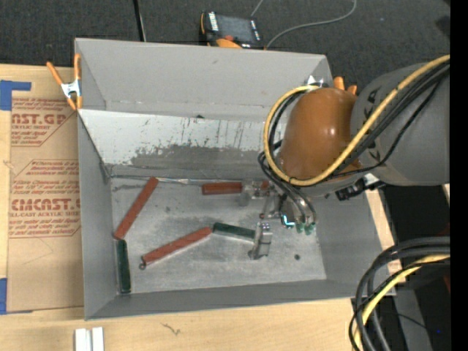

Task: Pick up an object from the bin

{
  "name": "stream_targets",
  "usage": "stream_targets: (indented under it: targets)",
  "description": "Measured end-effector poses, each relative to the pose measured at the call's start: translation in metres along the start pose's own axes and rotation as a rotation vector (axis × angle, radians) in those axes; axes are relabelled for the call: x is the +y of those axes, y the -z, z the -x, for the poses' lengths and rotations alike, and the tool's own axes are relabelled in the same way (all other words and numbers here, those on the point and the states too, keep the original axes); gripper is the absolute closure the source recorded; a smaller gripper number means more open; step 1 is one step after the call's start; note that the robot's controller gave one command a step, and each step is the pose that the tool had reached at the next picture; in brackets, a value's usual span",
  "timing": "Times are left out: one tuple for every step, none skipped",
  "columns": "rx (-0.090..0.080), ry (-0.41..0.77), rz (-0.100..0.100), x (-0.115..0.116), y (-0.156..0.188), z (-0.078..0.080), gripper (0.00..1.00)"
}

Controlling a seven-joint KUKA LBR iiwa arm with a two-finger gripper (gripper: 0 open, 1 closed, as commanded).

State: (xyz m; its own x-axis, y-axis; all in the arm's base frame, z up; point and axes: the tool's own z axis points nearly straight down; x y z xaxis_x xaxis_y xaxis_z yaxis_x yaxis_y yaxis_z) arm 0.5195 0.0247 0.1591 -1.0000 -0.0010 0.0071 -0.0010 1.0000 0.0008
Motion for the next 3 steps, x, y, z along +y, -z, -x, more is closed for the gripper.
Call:
stream_targets:
  targets:
    - [-0.003, 0.045, -0.001, 0.003, -0.094, 0.035, 0.0]
    - [-0.007, 0.044, 0.0, 0.003, -0.089, 0.036, 1.0]
    - [-0.015, 0.08, -0.003, -0.059, 0.057, 0.006, 1.0]
